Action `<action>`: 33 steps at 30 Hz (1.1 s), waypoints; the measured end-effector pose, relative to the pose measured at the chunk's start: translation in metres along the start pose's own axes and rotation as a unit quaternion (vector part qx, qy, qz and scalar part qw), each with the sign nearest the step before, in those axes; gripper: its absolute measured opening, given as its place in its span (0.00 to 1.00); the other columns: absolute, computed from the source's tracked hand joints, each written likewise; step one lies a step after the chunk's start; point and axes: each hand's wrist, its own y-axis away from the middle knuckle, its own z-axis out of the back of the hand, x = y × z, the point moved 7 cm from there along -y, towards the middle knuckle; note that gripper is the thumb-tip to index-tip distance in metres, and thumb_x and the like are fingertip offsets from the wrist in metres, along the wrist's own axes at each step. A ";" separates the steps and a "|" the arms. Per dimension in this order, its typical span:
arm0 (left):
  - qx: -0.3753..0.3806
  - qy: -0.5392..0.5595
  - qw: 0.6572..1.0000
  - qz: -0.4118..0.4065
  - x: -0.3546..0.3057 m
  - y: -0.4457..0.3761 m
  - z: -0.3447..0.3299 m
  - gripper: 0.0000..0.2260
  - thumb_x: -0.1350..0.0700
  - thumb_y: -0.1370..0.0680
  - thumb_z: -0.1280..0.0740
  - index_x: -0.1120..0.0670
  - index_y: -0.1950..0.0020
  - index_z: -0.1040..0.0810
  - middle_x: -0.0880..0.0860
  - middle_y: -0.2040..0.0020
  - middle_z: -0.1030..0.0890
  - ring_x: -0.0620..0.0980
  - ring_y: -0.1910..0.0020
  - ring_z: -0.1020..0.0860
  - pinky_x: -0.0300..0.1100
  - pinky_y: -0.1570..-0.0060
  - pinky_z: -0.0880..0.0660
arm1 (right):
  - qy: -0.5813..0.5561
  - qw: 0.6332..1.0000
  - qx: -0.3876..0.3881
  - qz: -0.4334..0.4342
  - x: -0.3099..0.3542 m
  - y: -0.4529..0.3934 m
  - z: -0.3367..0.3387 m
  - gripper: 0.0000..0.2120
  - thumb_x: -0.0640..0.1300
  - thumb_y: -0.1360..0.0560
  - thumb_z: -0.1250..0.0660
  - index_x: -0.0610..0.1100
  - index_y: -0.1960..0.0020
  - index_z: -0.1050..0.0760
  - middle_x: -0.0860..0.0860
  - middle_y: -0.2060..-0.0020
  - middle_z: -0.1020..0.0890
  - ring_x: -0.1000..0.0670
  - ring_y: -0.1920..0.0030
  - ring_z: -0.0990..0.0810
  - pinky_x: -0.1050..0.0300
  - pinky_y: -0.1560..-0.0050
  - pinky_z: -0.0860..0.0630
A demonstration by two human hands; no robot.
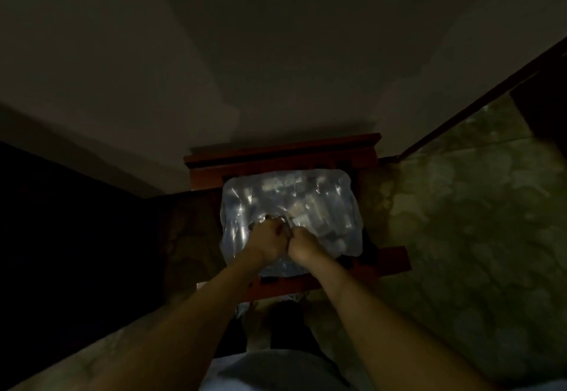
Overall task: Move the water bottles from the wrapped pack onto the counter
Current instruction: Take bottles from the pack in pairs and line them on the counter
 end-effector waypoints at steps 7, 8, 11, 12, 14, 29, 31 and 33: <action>0.010 -0.002 0.999 0.052 0.034 -0.047 -0.037 0.14 0.60 0.18 0.41 0.60 0.35 0.22 0.63 0.38 0.22 0.60 0.39 0.24 0.48 0.41 0.26 | 0.011 0.999 0.037 -0.038 -0.033 -0.057 -0.012 0.20 0.38 0.21 0.43 0.39 0.30 0.32 0.38 0.35 0.25 0.40 0.38 0.24 0.56 0.49 0.28; 0.011 -0.007 0.997 0.072 0.041 -0.052 -0.042 0.15 0.59 0.18 0.41 0.62 0.35 0.23 0.64 0.39 0.22 0.61 0.40 0.23 0.50 0.42 0.26 | 0.019 0.999 0.028 -0.040 -0.036 -0.064 -0.013 0.20 0.37 0.22 0.43 0.37 0.30 0.32 0.38 0.35 0.25 0.40 0.39 0.24 0.55 0.49 0.27; -0.013 0.018 0.986 0.168 0.069 -0.064 -0.050 0.15 0.57 0.18 0.41 0.67 0.40 0.24 0.65 0.43 0.20 0.61 0.43 0.21 0.50 0.44 0.24 | 0.061 0.995 -0.018 -0.070 -0.041 -0.083 -0.011 0.19 0.42 0.21 0.41 0.35 0.33 0.30 0.38 0.36 0.25 0.40 0.38 0.24 0.53 0.48 0.26; -0.022 0.025 0.979 0.202 0.079 -0.065 -0.051 0.16 0.56 0.18 0.40 0.67 0.40 0.24 0.64 0.44 0.20 0.61 0.43 0.21 0.49 0.45 0.24 | 0.059 0.993 -0.030 -0.096 -0.045 -0.091 -0.010 0.19 0.44 0.21 0.40 0.35 0.34 0.28 0.39 0.37 0.23 0.41 0.40 0.23 0.54 0.52 0.26; -0.012 0.029 0.968 0.247 0.094 -0.069 -0.056 0.17 0.54 0.20 0.39 0.63 0.36 0.25 0.62 0.41 0.20 0.59 0.41 0.22 0.48 0.44 0.24 | 0.047 0.987 -0.034 -0.151 -0.051 -0.104 -0.009 0.20 0.47 0.21 0.39 0.35 0.35 0.28 0.40 0.39 0.22 0.43 0.44 0.21 0.56 0.60 0.26; -0.010 0.088 0.942 0.324 0.127 -0.086 -0.089 0.18 0.47 0.21 0.36 0.59 0.41 0.21 0.58 0.47 0.18 0.56 0.48 0.19 0.44 0.53 0.22 | 0.105 0.978 -0.050 -0.174 -0.083 -0.136 -0.023 0.15 0.47 0.26 0.32 0.40 0.43 0.21 0.43 0.44 0.18 0.42 0.43 0.20 0.49 0.42 0.23; -0.027 0.066 0.947 0.312 0.127 -0.085 -0.088 0.18 0.43 0.21 0.38 0.56 0.43 0.21 0.55 0.53 0.18 0.53 0.54 0.18 0.40 0.62 0.24 | 0.101 0.979 -0.065 -0.167 -0.084 -0.139 -0.024 0.13 0.46 0.26 0.32 0.40 0.45 0.20 0.43 0.46 0.17 0.43 0.45 0.19 0.52 0.46 0.21; -0.029 0.099 0.947 0.306 0.129 -0.087 -0.091 0.18 0.42 0.22 0.36 0.55 0.44 0.20 0.53 0.56 0.18 0.50 0.59 0.17 0.42 0.64 0.21 | 0.100 0.979 -0.080 -0.159 -0.085 -0.140 -0.024 0.12 0.43 0.26 0.32 0.39 0.45 0.20 0.43 0.47 0.17 0.43 0.46 0.18 0.53 0.48 0.22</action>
